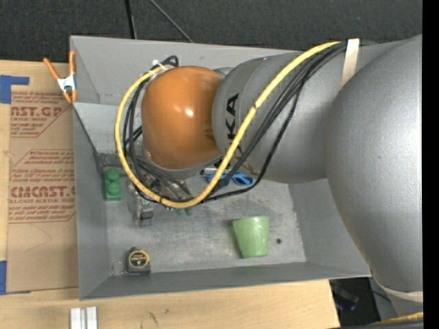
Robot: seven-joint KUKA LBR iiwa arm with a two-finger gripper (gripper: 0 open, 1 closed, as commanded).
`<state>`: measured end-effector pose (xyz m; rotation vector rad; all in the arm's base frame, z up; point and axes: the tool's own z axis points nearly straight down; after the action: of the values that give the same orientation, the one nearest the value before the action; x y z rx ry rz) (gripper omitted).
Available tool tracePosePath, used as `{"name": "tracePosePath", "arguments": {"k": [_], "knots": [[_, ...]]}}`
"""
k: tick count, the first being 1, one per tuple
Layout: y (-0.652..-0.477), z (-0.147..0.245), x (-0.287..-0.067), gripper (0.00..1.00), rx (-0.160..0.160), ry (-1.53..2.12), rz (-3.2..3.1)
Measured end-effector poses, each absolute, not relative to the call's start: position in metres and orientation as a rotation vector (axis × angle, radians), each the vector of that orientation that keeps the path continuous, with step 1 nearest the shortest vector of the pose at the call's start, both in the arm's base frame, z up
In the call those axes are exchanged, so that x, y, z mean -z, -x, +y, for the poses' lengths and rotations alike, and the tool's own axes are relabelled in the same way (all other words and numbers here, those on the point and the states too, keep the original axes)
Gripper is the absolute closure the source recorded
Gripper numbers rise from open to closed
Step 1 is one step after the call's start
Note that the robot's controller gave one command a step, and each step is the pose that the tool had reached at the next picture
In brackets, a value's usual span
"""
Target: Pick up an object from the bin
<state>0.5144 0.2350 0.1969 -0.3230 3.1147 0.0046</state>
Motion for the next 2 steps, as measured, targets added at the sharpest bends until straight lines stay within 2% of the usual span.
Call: {"name": "tracePosePath", "arguments": {"k": [1, 2], "knots": [[-0.512, 0.235, -0.192, 0.0, -0.001, 0.324, 3.123], [-0.484, 0.226, -0.086, 0.0, 0.0, 0.797, 3.04]]}}
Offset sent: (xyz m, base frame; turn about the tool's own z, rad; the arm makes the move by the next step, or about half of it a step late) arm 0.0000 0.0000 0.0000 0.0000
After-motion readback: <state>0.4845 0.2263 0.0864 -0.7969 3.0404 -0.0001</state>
